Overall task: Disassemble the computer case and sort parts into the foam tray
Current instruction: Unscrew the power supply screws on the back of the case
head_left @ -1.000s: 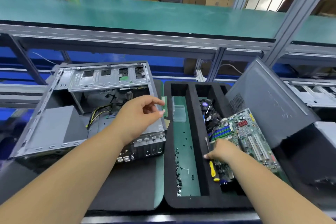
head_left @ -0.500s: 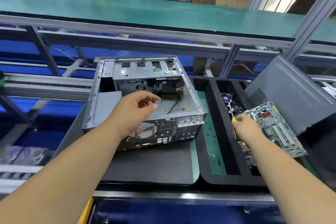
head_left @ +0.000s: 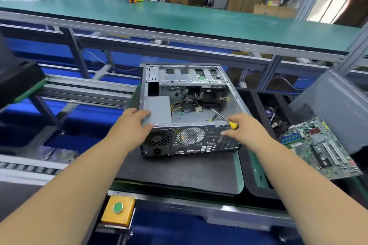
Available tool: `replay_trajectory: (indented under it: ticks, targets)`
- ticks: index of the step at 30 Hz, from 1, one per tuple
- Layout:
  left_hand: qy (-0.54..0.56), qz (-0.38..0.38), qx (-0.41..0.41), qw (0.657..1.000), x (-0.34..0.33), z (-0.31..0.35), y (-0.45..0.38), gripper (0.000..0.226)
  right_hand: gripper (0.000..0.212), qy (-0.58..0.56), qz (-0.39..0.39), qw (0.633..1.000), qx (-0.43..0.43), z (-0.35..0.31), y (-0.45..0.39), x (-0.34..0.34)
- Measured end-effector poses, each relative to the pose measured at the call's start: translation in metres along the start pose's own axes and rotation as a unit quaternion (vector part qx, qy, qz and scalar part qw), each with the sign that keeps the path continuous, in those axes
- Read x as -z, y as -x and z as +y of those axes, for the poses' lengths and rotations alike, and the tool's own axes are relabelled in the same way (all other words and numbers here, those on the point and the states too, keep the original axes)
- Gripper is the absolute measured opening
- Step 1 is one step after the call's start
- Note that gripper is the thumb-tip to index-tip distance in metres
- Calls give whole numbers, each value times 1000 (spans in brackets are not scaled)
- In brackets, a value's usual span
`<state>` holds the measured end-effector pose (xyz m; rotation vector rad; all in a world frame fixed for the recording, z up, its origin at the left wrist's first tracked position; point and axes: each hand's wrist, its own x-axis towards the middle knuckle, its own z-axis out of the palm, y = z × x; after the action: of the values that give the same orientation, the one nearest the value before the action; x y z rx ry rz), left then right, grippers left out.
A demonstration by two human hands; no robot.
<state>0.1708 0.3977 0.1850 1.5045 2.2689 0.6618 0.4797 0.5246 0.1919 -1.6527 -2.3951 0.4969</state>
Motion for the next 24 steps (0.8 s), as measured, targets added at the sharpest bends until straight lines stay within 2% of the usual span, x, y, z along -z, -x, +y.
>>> replay_trajectory:
  ticks: [4,8,13,16,18,21,24]
  targets:
    - [56,15,15,998,-6,-2,10,48,34,17,59,998,2,12,0,-10]
    - [68,32,47,996,-5,2,10,48,14,6,79,997,19,19,-2,-13]
    - [63,40,68,995,-14,17,17,48,15,-6,85,996,31,31,-3,-5]
    - [73,59,77,993,-23,26,26,47,17,-14,62,998,24,36,-2,3]
    - [76,65,83,991,-26,30,30,47,16,-50,66,996,33,37,3,6]
    - [79,55,84,992,-26,33,32,48,29,-156,104,982,17,36,19,10]
    - [79,37,89,992,-24,34,32,53,16,-220,104,970,-2,34,35,8]
